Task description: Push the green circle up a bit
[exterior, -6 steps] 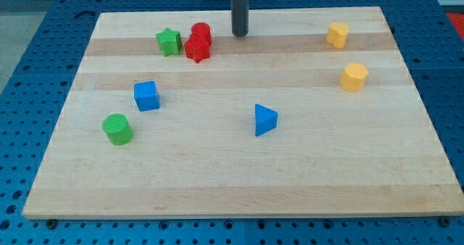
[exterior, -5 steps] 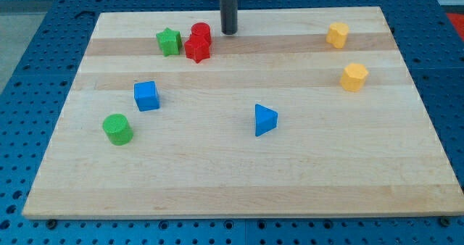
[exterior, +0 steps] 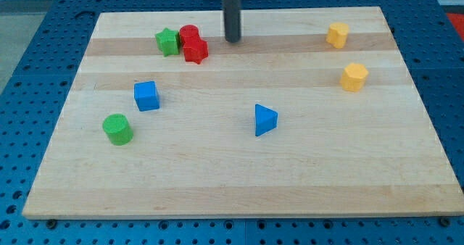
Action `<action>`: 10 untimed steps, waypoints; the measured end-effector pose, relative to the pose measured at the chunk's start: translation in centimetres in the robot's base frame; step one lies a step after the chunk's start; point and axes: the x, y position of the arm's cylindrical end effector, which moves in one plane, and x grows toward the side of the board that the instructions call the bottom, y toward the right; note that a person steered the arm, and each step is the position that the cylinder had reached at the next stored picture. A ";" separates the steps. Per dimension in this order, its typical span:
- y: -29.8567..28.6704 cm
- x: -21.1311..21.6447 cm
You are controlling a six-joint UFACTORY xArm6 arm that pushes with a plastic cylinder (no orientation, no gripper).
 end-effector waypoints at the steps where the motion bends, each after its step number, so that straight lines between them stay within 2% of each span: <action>1: -0.6 5.3; 2: -3.7 10.3; 4: -5.4 22.3; 5: -11.9 23.1; 6: -16.0 20.3; 7: -20.2 19.5; 8: -20.6 22.7; 9: -23.3 23.7; 10: -24.6 20.7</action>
